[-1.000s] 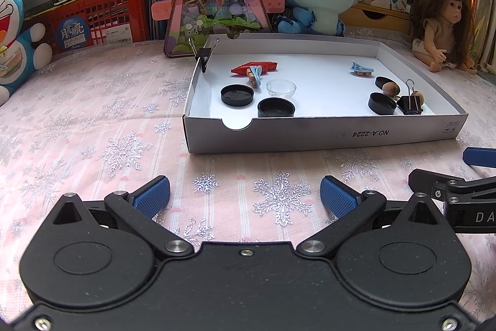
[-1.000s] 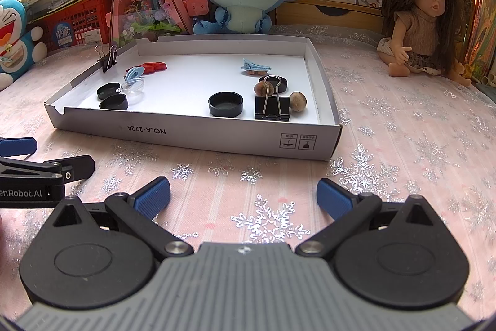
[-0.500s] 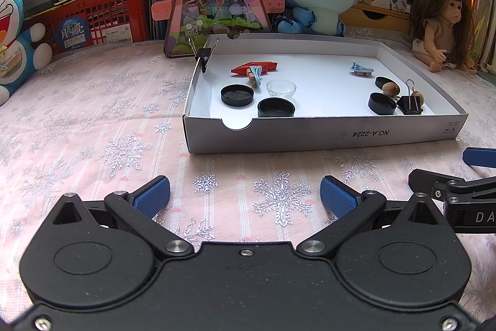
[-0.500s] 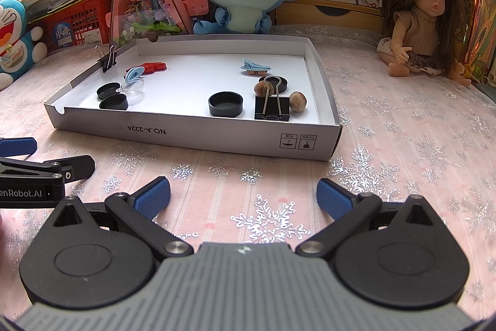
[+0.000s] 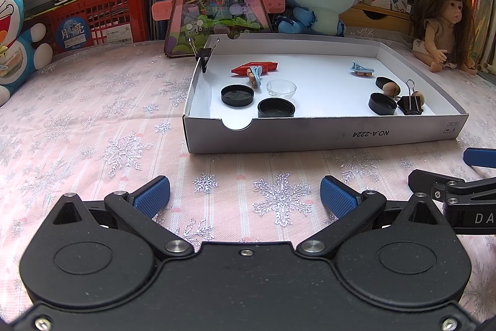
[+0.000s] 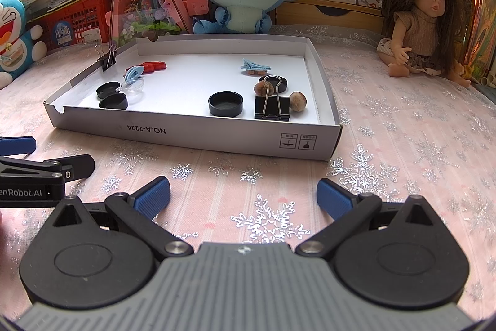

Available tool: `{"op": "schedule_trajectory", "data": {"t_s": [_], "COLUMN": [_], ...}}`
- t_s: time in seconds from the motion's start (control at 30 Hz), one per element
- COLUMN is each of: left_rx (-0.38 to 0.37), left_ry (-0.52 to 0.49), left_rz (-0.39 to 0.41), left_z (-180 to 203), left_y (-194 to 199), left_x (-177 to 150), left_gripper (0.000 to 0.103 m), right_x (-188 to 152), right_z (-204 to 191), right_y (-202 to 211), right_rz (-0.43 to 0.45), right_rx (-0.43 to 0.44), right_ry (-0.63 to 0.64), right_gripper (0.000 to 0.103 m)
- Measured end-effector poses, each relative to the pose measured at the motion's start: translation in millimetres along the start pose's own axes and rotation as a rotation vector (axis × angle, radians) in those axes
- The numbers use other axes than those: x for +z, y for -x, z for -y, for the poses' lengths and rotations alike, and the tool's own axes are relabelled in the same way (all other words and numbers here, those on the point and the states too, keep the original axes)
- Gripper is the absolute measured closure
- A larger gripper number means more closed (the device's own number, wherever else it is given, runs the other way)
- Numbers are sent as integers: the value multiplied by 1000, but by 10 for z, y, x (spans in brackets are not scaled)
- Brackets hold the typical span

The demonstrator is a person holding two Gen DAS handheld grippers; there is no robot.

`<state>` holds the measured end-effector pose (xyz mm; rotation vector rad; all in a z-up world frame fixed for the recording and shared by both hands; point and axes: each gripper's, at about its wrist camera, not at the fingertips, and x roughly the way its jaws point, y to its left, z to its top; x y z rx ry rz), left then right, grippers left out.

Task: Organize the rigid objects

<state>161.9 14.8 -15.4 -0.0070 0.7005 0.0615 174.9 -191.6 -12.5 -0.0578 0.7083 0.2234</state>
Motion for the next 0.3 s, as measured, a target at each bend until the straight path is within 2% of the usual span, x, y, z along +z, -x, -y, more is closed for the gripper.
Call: {"op": "schedule_trajectory", "data": {"t_s": [0.3], "left_rx": [5], "left_ry": [-3], "left_rz": [-1], "left_z": [-1], "left_y": [-12], "left_x": [18], "left_gripper": [0], "right_x": [4], "right_z": [7], "right_y": [17], "right_rz": [5], "right_rx": [-6], "right_ry": [-1], "right_gripper": [0]}}
